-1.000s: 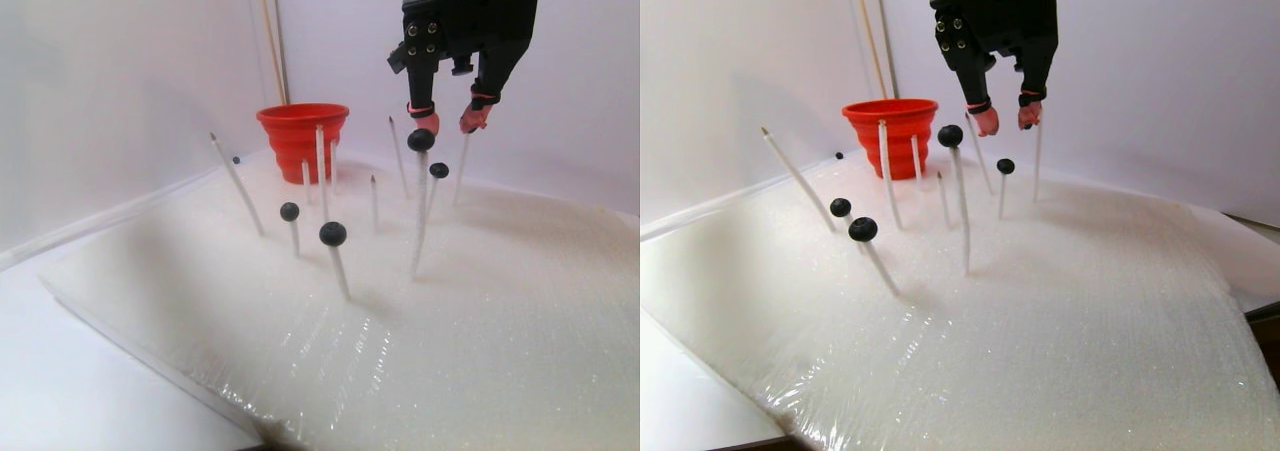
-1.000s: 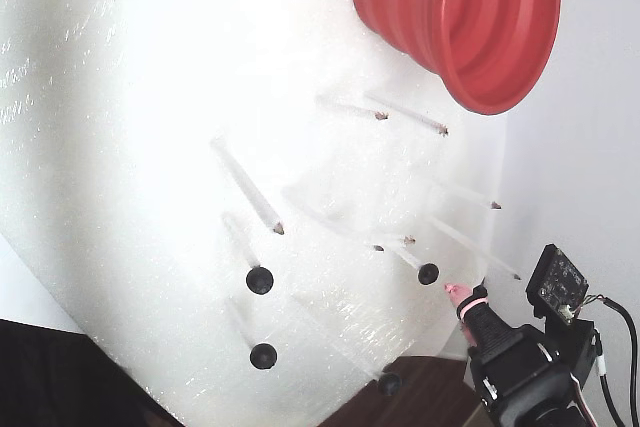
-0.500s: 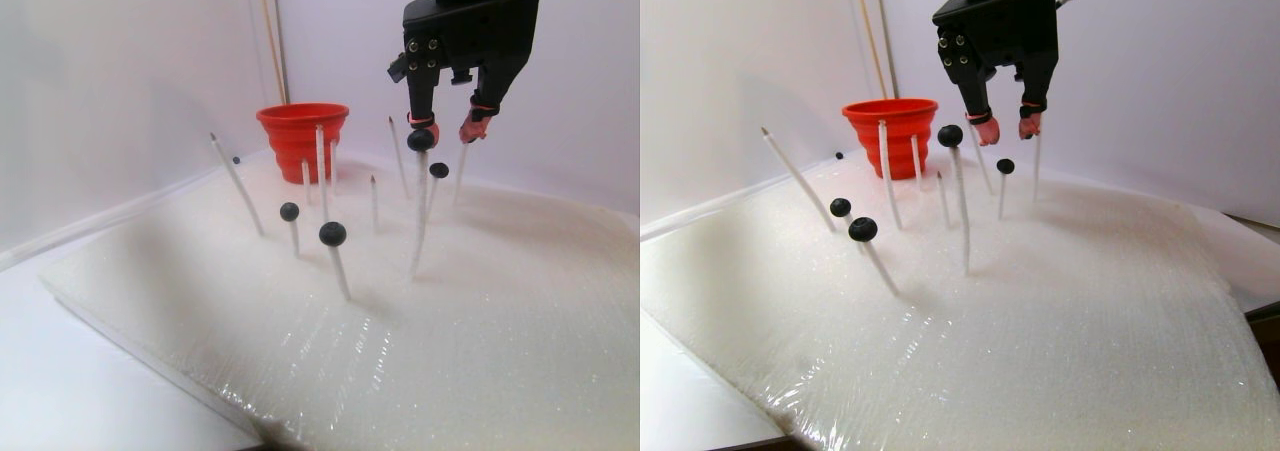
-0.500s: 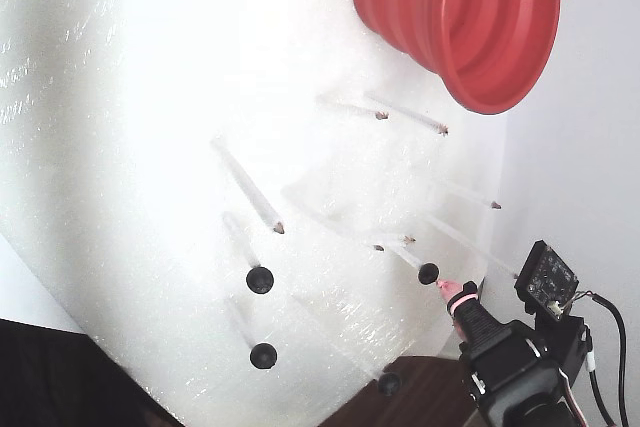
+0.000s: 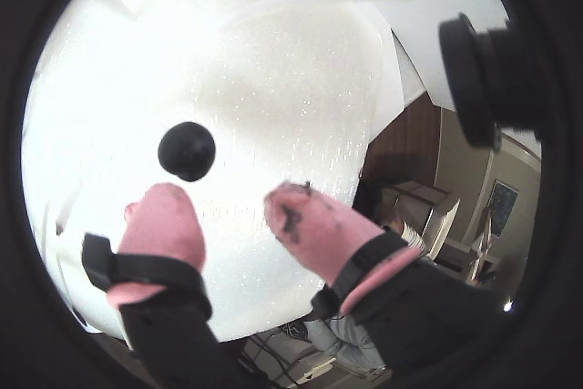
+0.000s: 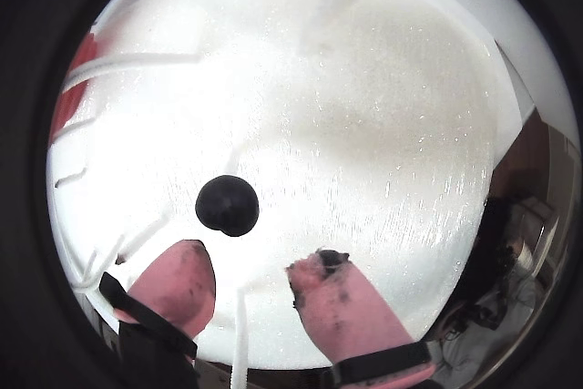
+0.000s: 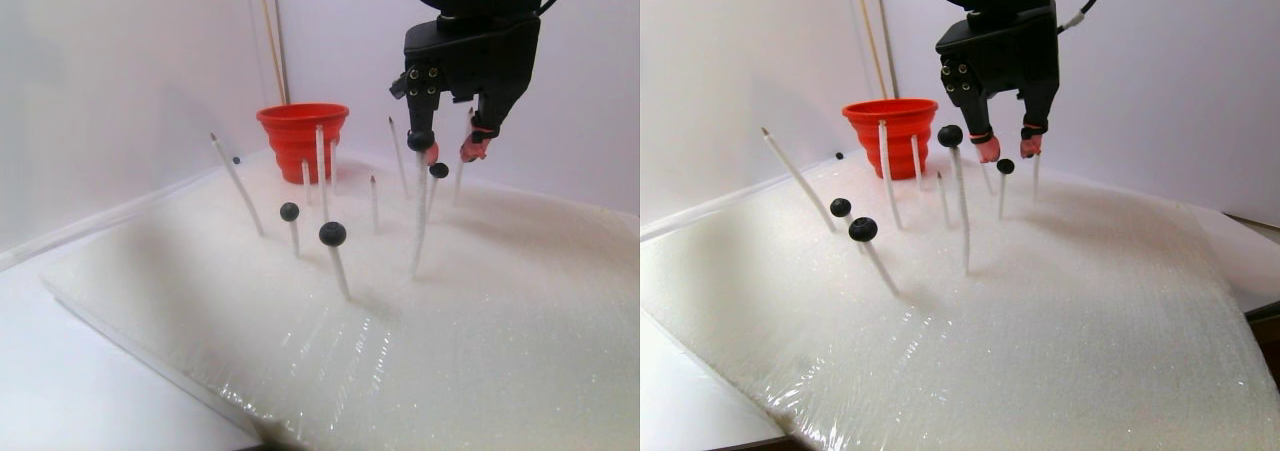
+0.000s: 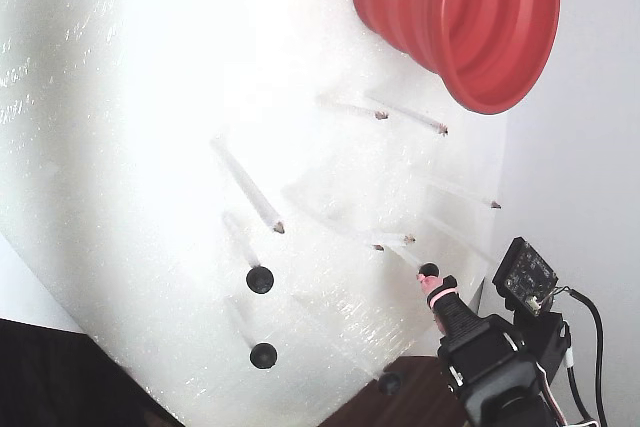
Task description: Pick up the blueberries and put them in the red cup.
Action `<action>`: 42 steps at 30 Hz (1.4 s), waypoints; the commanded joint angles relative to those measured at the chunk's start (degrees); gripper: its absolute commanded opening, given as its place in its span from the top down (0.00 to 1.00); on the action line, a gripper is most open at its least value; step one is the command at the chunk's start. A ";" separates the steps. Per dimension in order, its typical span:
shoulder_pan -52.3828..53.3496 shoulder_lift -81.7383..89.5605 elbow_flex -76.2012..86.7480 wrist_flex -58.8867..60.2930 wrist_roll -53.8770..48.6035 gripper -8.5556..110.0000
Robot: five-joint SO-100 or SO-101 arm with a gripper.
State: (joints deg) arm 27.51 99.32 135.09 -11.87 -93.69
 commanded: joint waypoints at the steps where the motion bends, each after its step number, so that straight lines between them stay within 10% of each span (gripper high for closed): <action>1: 0.18 0.44 -3.34 -1.85 0.44 0.78; 42: -1.85 -6.68 -5.80 -8.53 2.55 0.78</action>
State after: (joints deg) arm 25.84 91.93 130.87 -18.63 -90.62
